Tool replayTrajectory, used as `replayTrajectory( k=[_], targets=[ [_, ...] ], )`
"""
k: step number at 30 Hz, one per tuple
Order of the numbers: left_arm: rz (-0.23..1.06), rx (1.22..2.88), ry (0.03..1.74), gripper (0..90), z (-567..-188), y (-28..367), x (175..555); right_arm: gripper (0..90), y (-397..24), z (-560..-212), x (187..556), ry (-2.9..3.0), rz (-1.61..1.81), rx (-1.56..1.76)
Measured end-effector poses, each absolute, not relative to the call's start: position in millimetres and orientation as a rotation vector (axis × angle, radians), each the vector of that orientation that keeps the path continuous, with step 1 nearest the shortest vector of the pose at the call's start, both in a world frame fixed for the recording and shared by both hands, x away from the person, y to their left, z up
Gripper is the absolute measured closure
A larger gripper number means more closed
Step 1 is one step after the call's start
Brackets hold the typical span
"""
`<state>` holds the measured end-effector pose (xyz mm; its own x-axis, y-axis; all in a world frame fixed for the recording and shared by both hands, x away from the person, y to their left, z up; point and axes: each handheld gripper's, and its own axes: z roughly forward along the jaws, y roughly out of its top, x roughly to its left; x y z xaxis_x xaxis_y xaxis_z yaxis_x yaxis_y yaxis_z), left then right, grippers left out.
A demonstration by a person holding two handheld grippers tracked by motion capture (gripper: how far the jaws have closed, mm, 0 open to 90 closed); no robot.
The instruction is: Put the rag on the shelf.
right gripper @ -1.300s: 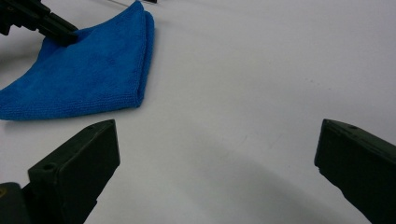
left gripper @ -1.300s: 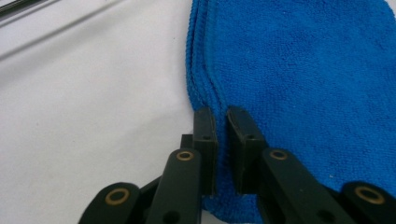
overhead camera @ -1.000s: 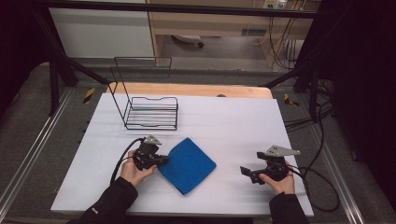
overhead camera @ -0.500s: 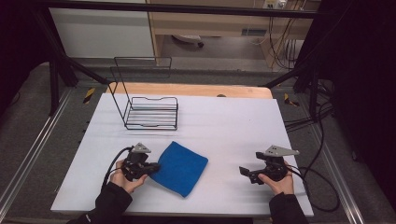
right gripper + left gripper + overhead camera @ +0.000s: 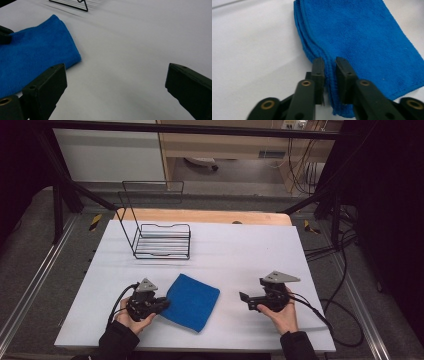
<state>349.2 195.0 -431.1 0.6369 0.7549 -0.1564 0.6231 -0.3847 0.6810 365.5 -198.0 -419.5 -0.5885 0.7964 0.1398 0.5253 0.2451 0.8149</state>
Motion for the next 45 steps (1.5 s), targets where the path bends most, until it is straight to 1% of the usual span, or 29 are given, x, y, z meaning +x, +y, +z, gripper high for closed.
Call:
replayTrajectory(
  k=[2, 4, 9, 11, 14, 17, 18, 19, 23, 25, 27, 29, 34, 39, 45],
  targets=[
    [0.256, 2.123, 1.048, 64.2, -430.3, 196.5, 351.8, 6.2, -184.1, -419.5, 368.8, 2.231, 1.249, 1.240],
    [0.255, 2.117, 1.047, 55.6, -429.6, 197.7, 352.9, 9.9, -168.3, -421.3, 372.8, 2.262, 1.221, 1.240],
    [0.255, 2.103, 1.034, 38.5, -427.6, 207.8, 359.7, 28.6, -141.0, -428.3, 382.2, 2.296, 1.215, 1.231],
    [0.243, 2.102, 1.036, 33.4, -427.3, 211.5, 361.7, 36.5, -132.7, -431.3, 385.7, 2.303, 1.214, 1.228],
    [0.246, 2.099, 1.034, 28.1, -426.2, 216.1, 363.0, 43.8, -121.6, -437.6, 390.2, 2.338, 1.198, 1.239],
    [0.257, 2.096, 1.030, 25.5, -423.9, 220.5, 363.5, 47.6, -115.2, -441.4, 391.7, 2.368, 1.159, 1.243],
    [0.258, 2.096, 1.029, 22.7, -423.7, 221.4, 363.7, 53.0, -111.0, -444.4, 392.4, 2.376, 1.138, 1.255],
    [0.262, 2.098, 1.029, 21.4, -423.6, 222.0, 364.0, 54.6, -110.2, -445.6, 392.9, 2.386, 1.133, 1.267],
    [0.268, 2.100, 1.035, 18.7, -424.4, 222.9, 364.9, 61.8, -108.0, -450.7, 393.9, 2.405, 1.119, 1.304],
    [0.269, 2.101, 1.040, 18.3, -424.3, 223.9, 365.4, 70.0, -107.8, -450.5, 394.7, 2.413, 1.135, 1.330],
    [0.276, 2.096, 1.048, 18.1, -423.9, 225.1, 365.7, 80.3, -106.5, -451.3, 395.5, 2.421, 1.158, 1.356],
    [0.273, 2.090, 1.055, 18.0, -423.8, 226.1, 366.0, 84.2, -105.6, -449.9, 396.9, 2.429, 1.168, 1.367],
    [0.271, 2.087, 1.065, 18.1, -424.7, 227.7, 366.9, 85.6, -103.0, -442.6, 402.9, 2.410, 1.162, 1.306],
    [0.277, 2.091, 1.061, 18.1, -424.3, 227.0, 366.0, 85.5, -90.0, -436.8, 422.9, 2.383, 1.149, 1.162],
    [0.271, 2.083, 1.058, 18.1, -424.8, 226.9, 365.5, 84.6, -91.8, -438.1, 433.1, 2.420, 1.088, 1.159]
  ],
)
